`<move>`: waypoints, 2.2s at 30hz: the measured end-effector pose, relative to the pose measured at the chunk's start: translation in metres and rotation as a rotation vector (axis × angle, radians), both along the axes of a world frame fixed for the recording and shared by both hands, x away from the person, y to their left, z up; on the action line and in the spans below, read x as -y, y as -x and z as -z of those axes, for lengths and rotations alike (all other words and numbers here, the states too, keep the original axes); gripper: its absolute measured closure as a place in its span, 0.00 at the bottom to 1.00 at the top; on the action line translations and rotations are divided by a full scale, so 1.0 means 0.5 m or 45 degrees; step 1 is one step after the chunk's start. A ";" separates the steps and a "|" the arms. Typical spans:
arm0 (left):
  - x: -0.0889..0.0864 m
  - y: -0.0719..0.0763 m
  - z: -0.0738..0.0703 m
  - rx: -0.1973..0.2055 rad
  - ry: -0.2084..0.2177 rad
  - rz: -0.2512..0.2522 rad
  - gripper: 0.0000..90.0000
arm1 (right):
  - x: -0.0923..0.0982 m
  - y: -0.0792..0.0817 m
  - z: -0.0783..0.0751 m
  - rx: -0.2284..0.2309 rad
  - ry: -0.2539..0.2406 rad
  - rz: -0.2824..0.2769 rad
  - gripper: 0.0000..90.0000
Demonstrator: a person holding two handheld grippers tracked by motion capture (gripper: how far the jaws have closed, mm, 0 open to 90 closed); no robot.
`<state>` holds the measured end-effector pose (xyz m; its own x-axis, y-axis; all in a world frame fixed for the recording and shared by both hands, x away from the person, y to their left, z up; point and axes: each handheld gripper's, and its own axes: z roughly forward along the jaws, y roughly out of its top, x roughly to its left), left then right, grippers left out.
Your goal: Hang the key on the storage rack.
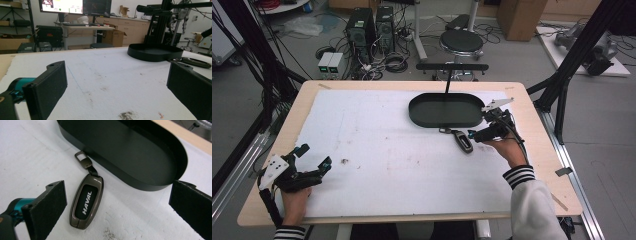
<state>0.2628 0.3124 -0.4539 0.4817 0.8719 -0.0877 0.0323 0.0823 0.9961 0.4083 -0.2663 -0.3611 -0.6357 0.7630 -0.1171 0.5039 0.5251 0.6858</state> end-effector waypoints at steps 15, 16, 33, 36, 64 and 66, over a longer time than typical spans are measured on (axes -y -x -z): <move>-0.001 0.000 0.000 -0.004 0.000 -0.001 0.04 | -0.058 -0.043 0.022 -0.222 0.123 -0.040 0.01; -0.001 0.000 0.000 -0.006 0.001 -0.001 0.04 | -0.062 -0.045 0.025 -0.246 0.134 -0.038 0.01; -0.002 -0.004 -0.001 -0.024 0.014 0.000 0.04 | -0.114 -0.083 0.052 -0.502 0.293 0.032 0.06; -0.003 -0.004 -0.001 -0.026 0.014 -0.001 0.04 | -0.115 -0.087 0.056 -0.538 0.291 0.050 0.06; -0.002 -0.006 -0.001 -0.039 0.020 -0.007 0.04 | -0.129 -0.105 0.091 -0.702 0.367 0.082 0.30; -0.002 -0.006 -0.001 -0.039 0.019 -0.008 0.04 | -0.129 -0.106 0.092 -0.709 0.364 0.095 0.31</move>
